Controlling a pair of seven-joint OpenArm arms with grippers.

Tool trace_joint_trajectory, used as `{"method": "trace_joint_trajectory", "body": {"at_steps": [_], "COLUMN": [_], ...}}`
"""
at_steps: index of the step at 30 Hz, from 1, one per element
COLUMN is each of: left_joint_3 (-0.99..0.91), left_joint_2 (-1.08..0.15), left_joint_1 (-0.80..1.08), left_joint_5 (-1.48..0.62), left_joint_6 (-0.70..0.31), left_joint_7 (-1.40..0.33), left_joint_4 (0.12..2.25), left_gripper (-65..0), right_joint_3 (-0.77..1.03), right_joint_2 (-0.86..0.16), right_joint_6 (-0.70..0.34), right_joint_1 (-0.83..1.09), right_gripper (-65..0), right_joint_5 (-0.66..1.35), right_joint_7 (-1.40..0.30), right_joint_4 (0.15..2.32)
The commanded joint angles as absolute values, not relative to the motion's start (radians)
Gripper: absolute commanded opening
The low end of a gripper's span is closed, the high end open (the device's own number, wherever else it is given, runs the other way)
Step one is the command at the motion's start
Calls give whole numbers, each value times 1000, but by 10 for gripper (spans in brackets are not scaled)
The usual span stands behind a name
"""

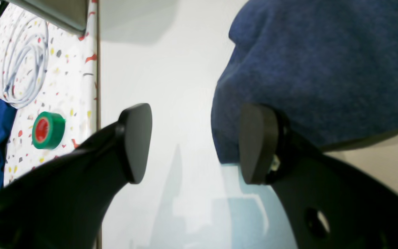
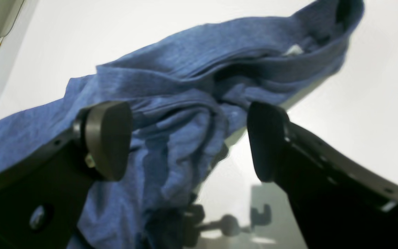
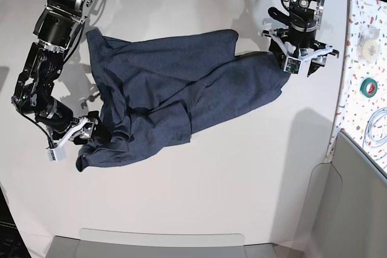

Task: Layout the t-shirt on the table in an organized manner, then fold the t-shirt properly
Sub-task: 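Grasp the bunched fabric with the right gripper and pull it outward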

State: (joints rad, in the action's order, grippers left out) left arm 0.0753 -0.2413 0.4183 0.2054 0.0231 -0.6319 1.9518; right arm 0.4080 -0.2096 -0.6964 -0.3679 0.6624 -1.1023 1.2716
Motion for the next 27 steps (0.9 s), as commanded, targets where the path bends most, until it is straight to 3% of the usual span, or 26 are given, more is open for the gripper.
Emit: {"method": "trace_joint_trajectory", "body": {"at_steps": [1, 21, 24, 27], "left_joint_3": [68, 68, 68, 68], "left_joint_2": [-248, -248, -248, -248], "left_joint_1": [415, 414, 414, 414], "left_joint_5": [214, 214, 214, 214], "left_joint_6": [33, 33, 33, 33], "left_joint_7": [-616, -616, -616, -616], "left_joint_4": [1966, 1966, 1966, 1966], "left_gripper": [-264, -264, -264, -264], "right_joint_3": [412, 312, 312, 311], "right_joint_2": [-231, -176, -171, -160], "right_joint_6": [-698, -698, -698, -698], "right_joint_1": [-398, -453, -452, -446], "right_gripper": [-139, -150, -235, -395], "right_joint_5": [685, 684, 684, 684], "right_joint_7": [-1059, -1015, -1015, -1015], "right_joint_4": [1287, 1155, 1155, 1155]}}
